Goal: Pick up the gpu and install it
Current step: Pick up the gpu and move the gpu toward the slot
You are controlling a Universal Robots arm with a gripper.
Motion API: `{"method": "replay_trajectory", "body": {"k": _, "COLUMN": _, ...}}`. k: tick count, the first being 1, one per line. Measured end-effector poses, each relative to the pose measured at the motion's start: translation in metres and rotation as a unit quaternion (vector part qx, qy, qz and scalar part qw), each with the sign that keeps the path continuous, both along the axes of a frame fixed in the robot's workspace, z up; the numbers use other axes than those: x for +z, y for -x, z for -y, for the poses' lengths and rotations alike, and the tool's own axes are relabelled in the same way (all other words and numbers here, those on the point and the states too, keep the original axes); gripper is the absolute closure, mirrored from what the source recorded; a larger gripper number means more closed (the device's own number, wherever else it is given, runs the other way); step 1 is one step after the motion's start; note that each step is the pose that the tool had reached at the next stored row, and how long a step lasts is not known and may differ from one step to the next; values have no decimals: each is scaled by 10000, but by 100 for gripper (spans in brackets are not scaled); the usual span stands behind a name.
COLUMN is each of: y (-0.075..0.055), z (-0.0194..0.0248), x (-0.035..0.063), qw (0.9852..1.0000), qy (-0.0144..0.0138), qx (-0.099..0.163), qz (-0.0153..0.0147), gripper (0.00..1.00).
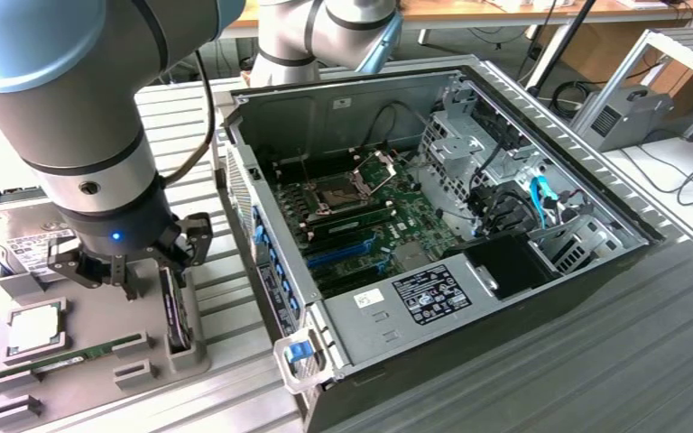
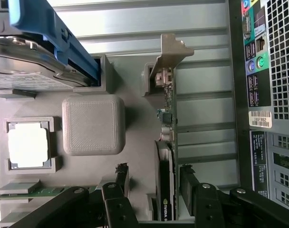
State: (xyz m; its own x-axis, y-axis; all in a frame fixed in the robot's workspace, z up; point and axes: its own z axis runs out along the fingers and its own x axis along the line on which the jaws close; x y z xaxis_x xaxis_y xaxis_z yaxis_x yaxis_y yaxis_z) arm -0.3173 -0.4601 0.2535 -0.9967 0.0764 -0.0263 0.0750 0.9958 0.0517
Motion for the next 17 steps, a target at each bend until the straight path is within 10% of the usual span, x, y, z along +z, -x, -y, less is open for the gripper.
{"method": "replay_trajectory", "body": {"k": 17, "y": 11, "z": 0, "x": -44, "qw": 10000, "qy": 0, "qx": 0, "qz": 0, "gripper": 44}}
